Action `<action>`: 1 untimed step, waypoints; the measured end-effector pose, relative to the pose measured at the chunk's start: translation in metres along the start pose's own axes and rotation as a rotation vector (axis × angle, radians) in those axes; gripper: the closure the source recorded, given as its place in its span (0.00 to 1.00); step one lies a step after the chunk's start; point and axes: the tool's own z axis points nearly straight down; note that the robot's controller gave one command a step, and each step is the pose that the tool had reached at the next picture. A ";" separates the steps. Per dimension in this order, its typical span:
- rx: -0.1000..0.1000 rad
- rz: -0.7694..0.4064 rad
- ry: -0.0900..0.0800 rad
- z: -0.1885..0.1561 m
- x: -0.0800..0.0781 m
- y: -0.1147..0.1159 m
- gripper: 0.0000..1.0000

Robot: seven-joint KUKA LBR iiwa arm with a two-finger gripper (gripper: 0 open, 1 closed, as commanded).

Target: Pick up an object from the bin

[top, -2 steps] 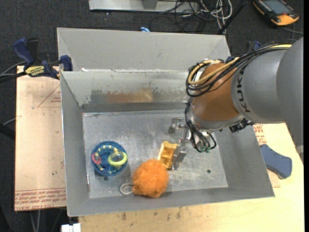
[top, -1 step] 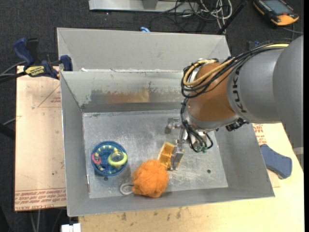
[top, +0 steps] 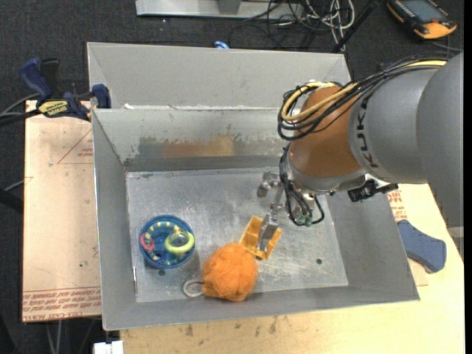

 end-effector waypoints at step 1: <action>-0.002 -0.148 -0.002 0.024 0.007 0.000 0.00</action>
Offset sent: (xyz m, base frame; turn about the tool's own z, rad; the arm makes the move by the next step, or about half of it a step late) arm -0.0088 -0.0155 -0.0348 0.1454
